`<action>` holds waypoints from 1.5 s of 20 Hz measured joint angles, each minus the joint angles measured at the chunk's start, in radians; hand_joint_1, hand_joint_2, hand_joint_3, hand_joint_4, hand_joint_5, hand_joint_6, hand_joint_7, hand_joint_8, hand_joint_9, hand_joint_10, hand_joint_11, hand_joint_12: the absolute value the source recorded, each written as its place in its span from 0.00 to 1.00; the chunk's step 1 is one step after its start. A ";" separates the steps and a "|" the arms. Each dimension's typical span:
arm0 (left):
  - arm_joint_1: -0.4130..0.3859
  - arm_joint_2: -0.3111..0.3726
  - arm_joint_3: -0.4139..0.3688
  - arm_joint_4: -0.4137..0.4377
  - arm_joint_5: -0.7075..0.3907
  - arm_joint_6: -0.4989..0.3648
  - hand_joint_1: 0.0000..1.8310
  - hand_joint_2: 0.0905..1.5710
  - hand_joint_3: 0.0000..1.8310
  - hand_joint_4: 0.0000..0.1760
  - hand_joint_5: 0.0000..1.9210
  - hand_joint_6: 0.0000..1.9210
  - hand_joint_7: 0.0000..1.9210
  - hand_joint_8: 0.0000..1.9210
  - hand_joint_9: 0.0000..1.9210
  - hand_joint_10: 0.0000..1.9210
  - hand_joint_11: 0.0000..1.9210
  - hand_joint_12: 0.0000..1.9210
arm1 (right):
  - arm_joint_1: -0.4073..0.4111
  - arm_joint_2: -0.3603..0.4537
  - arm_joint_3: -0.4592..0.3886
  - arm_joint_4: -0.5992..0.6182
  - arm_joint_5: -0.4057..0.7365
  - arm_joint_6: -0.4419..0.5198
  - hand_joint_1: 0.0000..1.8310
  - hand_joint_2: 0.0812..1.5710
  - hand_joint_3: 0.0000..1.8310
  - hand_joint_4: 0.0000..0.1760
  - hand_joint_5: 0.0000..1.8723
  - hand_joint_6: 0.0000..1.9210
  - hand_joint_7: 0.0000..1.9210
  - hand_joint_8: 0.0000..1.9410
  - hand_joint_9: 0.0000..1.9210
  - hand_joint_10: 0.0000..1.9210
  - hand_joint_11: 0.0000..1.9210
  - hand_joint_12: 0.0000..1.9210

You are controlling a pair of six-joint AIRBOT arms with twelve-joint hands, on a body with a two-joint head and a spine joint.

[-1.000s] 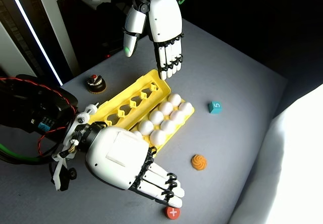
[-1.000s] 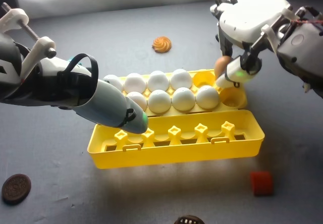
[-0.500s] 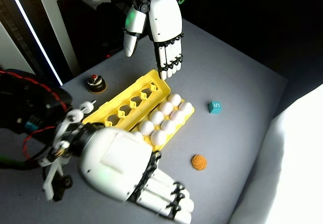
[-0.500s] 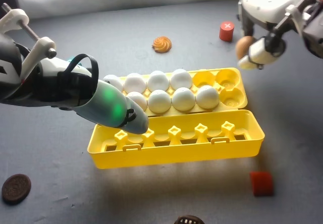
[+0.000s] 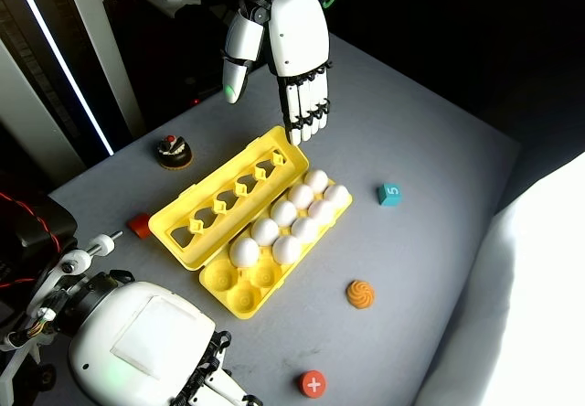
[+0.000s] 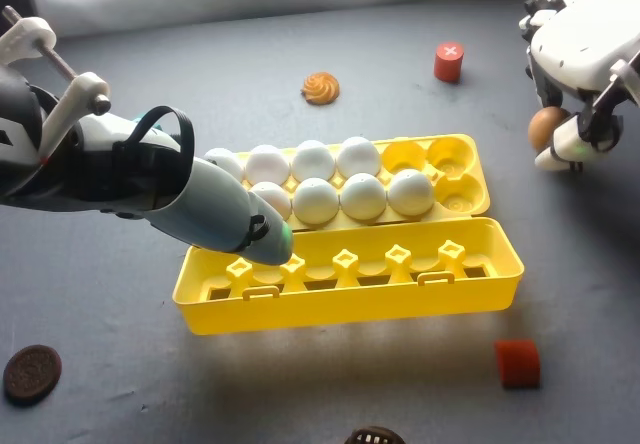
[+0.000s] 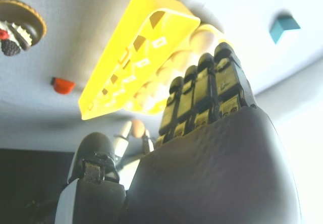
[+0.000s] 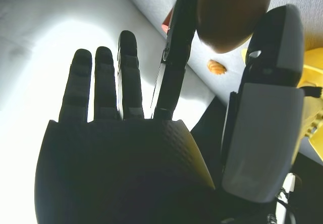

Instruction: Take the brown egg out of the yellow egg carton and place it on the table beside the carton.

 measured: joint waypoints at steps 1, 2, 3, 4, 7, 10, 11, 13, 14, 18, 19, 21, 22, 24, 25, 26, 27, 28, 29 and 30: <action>0.000 0.000 0.000 -0.001 0.000 0.000 0.00 0.76 0.00 0.00 0.03 0.01 0.02 0.01 0.00 0.00 0.00 0.00 | -0.006 -0.007 0.000 0.001 -0.001 0.001 0.61 0.59 0.00 1.00 0.74 0.15 0.18 0.00 0.04 0.00 0.00 0.00; 0.000 0.000 0.000 0.000 -0.001 0.000 0.00 0.77 0.00 0.00 0.03 0.00 0.02 0.01 0.00 0.00 0.00 0.00 | -0.007 -0.013 0.000 0.000 -0.002 0.001 0.61 0.59 0.00 1.00 0.74 0.15 0.18 0.00 0.05 0.00 0.00 0.00; 0.000 0.000 0.000 0.000 0.000 0.000 0.00 0.76 0.00 0.00 0.02 0.00 0.02 0.01 0.00 0.00 0.00 0.00 | -0.011 -0.016 0.000 -0.001 0.000 0.001 0.61 0.59 0.00 1.00 0.74 0.15 0.17 0.00 0.05 0.00 0.00 0.00; 0.000 0.000 0.000 -0.001 -0.001 0.000 0.00 0.77 0.00 0.00 0.02 0.00 0.01 0.00 0.00 0.00 0.00 0.00 | -0.013 -0.018 0.000 -0.009 0.005 0.003 0.61 0.59 0.00 1.00 0.74 0.15 0.17 0.00 0.04 0.00 0.00 0.00; 0.000 0.000 0.000 0.000 0.000 0.000 0.00 0.77 0.00 0.00 0.03 0.01 0.01 0.00 0.00 0.00 0.00 0.00 | -0.017 -0.035 0.010 -0.015 0.018 0.010 0.61 0.59 0.00 1.00 0.74 0.15 0.17 0.00 0.04 0.00 0.00 0.00; 0.000 0.000 0.000 -0.001 0.000 0.000 0.00 0.77 0.00 0.00 0.02 0.00 0.00 0.00 0.00 0.00 0.00 0.00 | -0.017 -0.066 0.028 -0.034 0.021 0.021 0.61 0.59 0.00 1.00 0.74 0.15 0.16 0.00 0.04 0.00 0.00 0.00; 0.000 0.000 0.000 -0.001 0.000 0.000 0.00 0.77 0.00 0.00 0.02 0.00 0.00 0.00 0.00 0.00 0.00 0.00 | -0.017 -0.076 0.034 -0.039 0.020 0.023 0.61 0.59 0.00 1.00 0.74 0.15 0.17 0.00 0.04 0.00 0.00 0.00; 0.000 0.000 0.000 -0.001 0.000 0.000 0.00 0.76 0.00 0.00 0.02 0.00 0.00 0.00 0.00 0.00 0.00 0.00 | -0.016 -0.087 0.039 -0.041 0.020 0.023 0.61 0.59 0.00 1.00 0.75 0.11 0.18 0.00 0.05 0.00 0.00 0.00; 0.000 0.000 0.000 -0.001 0.000 0.000 0.00 0.76 0.00 0.00 0.03 0.00 0.01 0.00 0.00 0.00 0.00 0.00 | -0.013 -0.090 0.039 -0.037 0.019 0.023 0.61 0.59 0.00 1.00 0.77 0.08 0.17 0.00 0.05 0.00 0.00 0.00; 0.000 0.000 0.000 -0.001 0.000 0.000 0.00 0.76 0.00 0.00 0.02 0.00 0.00 0.00 0.00 0.00 0.00 0.00 | -0.013 -0.089 0.039 -0.037 0.018 0.023 0.61 0.59 0.00 1.00 0.77 0.07 0.18 0.00 0.04 0.00 0.00 0.00; 0.000 0.000 0.000 -0.001 0.000 0.000 0.00 0.76 0.00 0.00 0.02 0.00 0.00 0.00 0.00 0.00 0.00 0.00 | -0.013 -0.089 0.039 -0.037 0.018 0.022 0.61 0.59 0.00 1.00 0.77 0.07 0.17 0.00 0.03 0.00 0.00 0.00; 0.000 0.000 0.000 -0.001 0.000 0.000 0.00 0.76 0.00 0.00 0.02 0.00 0.00 0.00 0.00 0.00 0.00 0.00 | -0.013 -0.085 0.039 -0.037 0.018 0.020 0.61 0.59 0.00 1.00 0.77 0.07 0.17 0.00 0.02 0.00 0.00 0.00; 0.000 0.000 0.000 -0.001 0.000 0.000 0.00 0.77 0.00 0.00 0.02 0.00 0.00 0.00 0.00 0.00 0.00 0.00 | -0.013 -0.081 0.037 -0.037 0.018 0.016 0.61 0.59 0.00 1.00 0.77 0.07 0.18 0.00 0.02 0.00 0.00 0.00; 0.000 0.000 0.000 -0.001 0.000 0.000 0.00 0.76 0.00 0.00 0.02 0.00 0.00 0.00 0.00 0.00 0.00 0.00 | -0.013 -0.072 0.035 -0.031 0.018 0.014 0.61 0.58 0.00 1.00 0.77 0.07 0.16 0.00 0.01 0.00 0.00 0.00; 0.000 0.000 0.000 -0.001 0.000 0.000 0.00 0.76 0.00 0.00 0.02 0.00 0.00 0.00 0.00 0.00 0.00 0.00 | -0.013 -0.067 0.035 -0.029 0.018 0.014 0.61 0.58 0.00 1.00 0.77 0.07 0.16 0.00 0.01 0.00 0.00 0.00; 0.000 0.000 0.000 -0.001 0.000 0.000 0.00 0.76 0.00 0.00 0.02 0.00 0.00 0.00 0.00 0.00 0.00 0.00 | -0.013 -0.065 0.035 -0.030 0.019 0.014 0.61 0.58 0.00 1.00 0.77 0.07 0.17 0.00 0.01 0.00 0.00 0.00; 0.000 0.000 0.000 -0.001 0.000 0.000 0.00 0.76 0.00 0.00 0.02 0.00 0.00 0.00 0.00 0.00 0.00 0.00 | -0.013 -0.063 0.035 -0.030 0.019 0.014 0.52 0.50 0.00 1.00 0.69 0.03 0.15 0.00 0.00 0.00 0.00 0.00; 0.000 0.000 0.000 -0.001 0.000 0.000 0.00 0.76 0.00 0.00 0.03 0.00 0.01 0.00 0.00 0.00 0.00 0.00 | -0.013 -0.063 0.035 -0.030 0.019 0.014 0.50 0.48 0.00 1.00 0.68 0.03 0.15 0.00 0.00 0.00 0.00 0.00; 0.000 0.000 0.000 -0.001 0.000 0.000 0.00 0.76 0.00 0.00 0.02 0.00 0.00 0.00 0.00 0.00 0.00 0.00 | -0.013 -0.063 0.035 -0.030 0.019 0.014 0.49 0.47 0.00 1.00 0.67 0.02 0.14 0.00 0.00 0.00 0.00 0.00; 0.000 0.000 0.000 -0.001 0.000 0.000 0.00 0.76 0.00 0.00 0.02 0.00 0.00 0.00 0.00 0.00 0.00 0.00 | -0.013 -0.063 0.035 -0.030 0.018 0.014 0.49 0.46 0.00 1.00 0.67 0.02 0.14 0.00 0.00 0.00 0.00 0.00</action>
